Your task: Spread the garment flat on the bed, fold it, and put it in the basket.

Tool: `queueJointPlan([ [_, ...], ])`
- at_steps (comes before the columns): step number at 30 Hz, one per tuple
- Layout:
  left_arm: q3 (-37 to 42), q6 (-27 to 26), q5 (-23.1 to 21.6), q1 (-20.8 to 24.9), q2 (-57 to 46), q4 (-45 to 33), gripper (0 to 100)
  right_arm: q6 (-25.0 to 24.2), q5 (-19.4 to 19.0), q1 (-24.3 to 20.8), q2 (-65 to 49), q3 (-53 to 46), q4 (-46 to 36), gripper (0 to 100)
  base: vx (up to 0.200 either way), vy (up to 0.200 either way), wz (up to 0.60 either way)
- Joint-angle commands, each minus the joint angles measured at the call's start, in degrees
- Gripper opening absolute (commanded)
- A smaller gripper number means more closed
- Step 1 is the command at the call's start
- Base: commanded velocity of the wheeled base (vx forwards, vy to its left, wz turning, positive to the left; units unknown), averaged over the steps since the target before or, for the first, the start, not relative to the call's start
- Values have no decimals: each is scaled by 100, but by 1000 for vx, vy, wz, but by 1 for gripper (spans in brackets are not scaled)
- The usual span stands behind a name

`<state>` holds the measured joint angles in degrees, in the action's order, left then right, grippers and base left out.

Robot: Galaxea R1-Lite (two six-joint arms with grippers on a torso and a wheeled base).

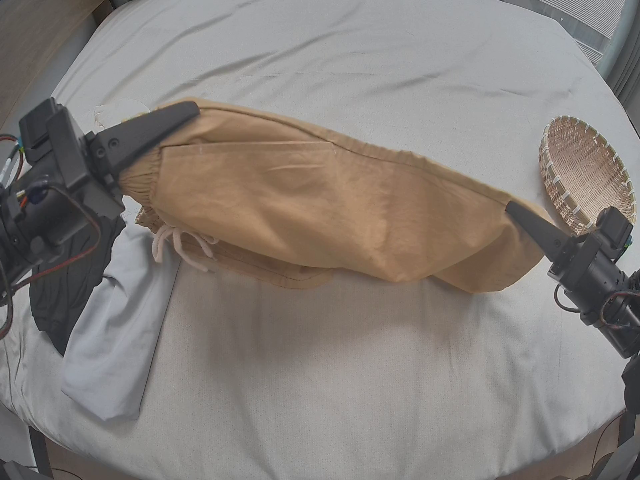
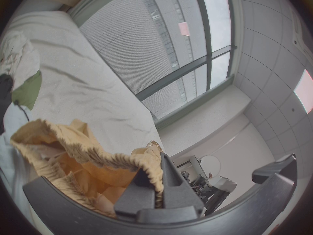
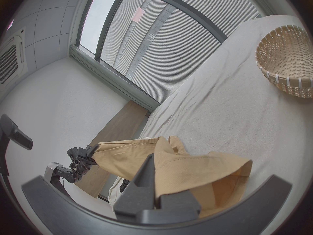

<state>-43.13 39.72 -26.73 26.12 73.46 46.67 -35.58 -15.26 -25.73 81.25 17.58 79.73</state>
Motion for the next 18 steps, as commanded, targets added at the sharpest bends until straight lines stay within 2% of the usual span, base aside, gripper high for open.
queueJointPlan([
  [1, -328, -298, -25, 130, -253, 0, 0, -1, 6, 16, -777, 369, -643, 0, 0, 0, 0],
  [7, -644, -289, 28, 200, -271, -44, 0, 280, 173, 42, -1270, 1169, -1759, 0, 0, 0, 0],
  [11, -820, -289, 72, 209, -271, -61, 0, 386, 234, 236, -1639, 2030, -2840, 0, 0, 0, 0],
  [12, -820, -289, 72, 209, -271, -61, 0, 386, 234, 236, -1639, 2030, -2840, 0, 0, 0, 0],
  [14, -987, -289, 116, 218, -280, -158, 0, 509, 225, 350, -1823, 2443, -3420, 0, 0, 0, 0],
  [18, -1277, -280, 107, 314, -517, -597, 0, 588, 199, 420, -2008, 2751, -3877, 0, 0, 0, 0],
])
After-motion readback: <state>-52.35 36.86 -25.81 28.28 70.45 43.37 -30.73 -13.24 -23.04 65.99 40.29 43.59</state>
